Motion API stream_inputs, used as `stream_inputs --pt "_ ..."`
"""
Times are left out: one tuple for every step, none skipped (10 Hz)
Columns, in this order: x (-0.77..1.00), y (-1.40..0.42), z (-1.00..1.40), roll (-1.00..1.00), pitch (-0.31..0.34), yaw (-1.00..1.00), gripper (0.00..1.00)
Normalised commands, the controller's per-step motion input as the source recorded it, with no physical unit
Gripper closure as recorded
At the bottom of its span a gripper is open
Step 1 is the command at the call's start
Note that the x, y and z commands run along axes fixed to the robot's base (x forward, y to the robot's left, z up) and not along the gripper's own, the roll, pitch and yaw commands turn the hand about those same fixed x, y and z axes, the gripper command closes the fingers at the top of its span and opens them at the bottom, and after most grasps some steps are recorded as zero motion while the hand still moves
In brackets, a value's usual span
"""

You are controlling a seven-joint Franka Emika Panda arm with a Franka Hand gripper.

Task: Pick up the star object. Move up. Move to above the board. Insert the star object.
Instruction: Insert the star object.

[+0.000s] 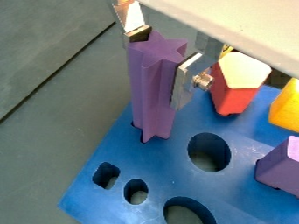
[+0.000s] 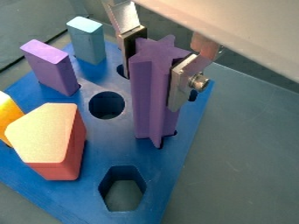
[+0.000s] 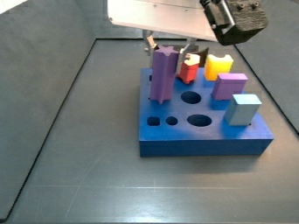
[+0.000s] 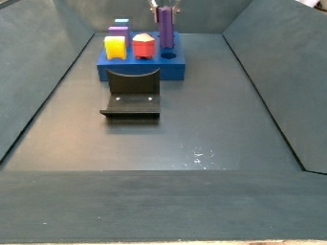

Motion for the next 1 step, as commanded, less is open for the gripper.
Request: stream_inputs --pt "0.00 0.00 0.00 0.00 0.000 0.00 1.00"
